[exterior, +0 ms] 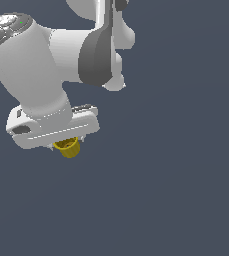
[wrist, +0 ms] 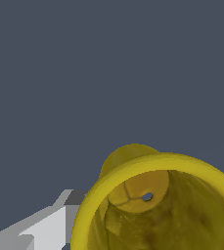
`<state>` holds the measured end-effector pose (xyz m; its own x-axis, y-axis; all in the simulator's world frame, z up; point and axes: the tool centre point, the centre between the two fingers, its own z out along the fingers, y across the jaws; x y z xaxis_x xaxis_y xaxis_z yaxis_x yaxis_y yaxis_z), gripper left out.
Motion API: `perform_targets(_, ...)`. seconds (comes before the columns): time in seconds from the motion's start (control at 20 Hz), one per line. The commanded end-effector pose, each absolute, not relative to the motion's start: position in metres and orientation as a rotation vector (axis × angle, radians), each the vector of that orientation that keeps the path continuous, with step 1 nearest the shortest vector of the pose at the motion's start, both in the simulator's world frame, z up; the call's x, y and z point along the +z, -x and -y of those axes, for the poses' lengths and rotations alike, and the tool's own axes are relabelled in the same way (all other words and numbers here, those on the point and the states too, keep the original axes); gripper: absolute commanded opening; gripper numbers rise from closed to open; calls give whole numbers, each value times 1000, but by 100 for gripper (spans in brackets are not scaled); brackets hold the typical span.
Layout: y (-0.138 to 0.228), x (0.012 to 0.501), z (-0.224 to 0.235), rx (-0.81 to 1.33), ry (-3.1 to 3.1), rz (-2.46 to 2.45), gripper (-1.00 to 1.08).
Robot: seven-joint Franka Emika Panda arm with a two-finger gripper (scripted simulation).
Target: Pick up the object and move it to a goal position.
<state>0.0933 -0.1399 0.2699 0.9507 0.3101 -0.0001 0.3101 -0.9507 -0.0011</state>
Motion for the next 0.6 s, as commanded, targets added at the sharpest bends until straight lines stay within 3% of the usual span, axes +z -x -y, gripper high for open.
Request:
perform_targets(0.0,-98,284,148,-1,3102,494,-100)
perform_targets(0.55,-116,327,174,0,3102,494,-100)
